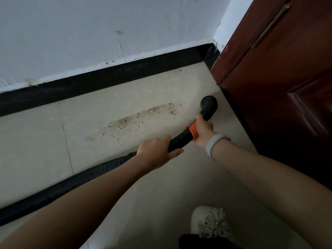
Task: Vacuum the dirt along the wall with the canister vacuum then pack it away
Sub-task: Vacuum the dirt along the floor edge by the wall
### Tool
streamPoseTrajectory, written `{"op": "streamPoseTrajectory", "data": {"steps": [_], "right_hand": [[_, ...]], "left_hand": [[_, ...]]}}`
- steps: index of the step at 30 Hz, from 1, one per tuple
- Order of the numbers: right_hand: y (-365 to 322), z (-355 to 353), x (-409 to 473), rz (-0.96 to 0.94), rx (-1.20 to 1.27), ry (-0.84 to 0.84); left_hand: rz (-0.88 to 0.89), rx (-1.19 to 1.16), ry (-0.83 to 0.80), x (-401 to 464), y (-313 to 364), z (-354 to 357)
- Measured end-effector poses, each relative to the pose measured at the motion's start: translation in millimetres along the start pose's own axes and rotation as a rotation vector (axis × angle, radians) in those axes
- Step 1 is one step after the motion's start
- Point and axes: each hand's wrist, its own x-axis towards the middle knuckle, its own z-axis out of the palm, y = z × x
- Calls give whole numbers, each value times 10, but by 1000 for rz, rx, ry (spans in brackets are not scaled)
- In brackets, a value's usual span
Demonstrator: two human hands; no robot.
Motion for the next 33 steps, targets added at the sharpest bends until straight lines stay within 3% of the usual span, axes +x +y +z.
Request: {"op": "streamPoseTrajectory", "data": {"steps": [3, 12, 19, 27, 33], "right_hand": [[85, 180, -29, 13, -51, -73], [547, 491, -268, 47, -268, -201], [725, 798, -450, 68, -359, -285], [1099, 1079, -716, 77, -583, -381], [1450, 1309, -895, -13, -766, -415]], "left_hand": [[-70, -46, -2, -155, -133, -9], [-178, -294, -216, -708, -452, 155], [-321, -334, -76, -1046, -627, 285], [-406, -587, 27, -1359, -746, 492], [-575, -738, 174, -1512, -841, 651]]}}
